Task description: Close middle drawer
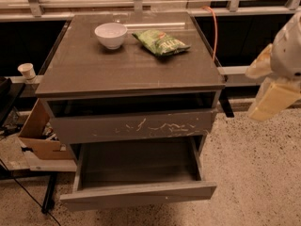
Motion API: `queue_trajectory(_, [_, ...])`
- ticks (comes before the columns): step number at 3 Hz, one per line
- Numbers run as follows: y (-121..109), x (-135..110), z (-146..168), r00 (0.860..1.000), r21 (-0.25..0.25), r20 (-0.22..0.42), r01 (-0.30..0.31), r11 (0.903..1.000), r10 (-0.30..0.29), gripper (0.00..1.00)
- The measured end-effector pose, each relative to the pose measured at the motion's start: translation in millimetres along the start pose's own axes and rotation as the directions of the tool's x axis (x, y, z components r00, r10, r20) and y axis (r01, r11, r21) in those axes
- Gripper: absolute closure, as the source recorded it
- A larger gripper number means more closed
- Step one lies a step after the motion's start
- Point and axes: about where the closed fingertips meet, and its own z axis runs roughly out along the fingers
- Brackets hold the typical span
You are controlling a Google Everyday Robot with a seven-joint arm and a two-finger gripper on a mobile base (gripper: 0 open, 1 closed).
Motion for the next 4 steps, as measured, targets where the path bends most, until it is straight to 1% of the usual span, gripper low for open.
queue_trajectory(1, [25.8,5.3,29.0,0.999,-0.025,0.045,-0.016,0.9996,0.017,0.61])
queue_trajectory(2, [57.7,12.5,56.7,0.995,-0.049,0.089,-0.03,0.9983,0.035,0.84])
queue_trajectory(3, [105.9,30.0,107.8,0.991,-0.113,0.12,-0.047,0.9925,0.06,1.0])
queue_trajectory(4, [107.5,30.2,111.8,0.991,-0.115,0.121,-0.047,0.9923,0.061,1.0])
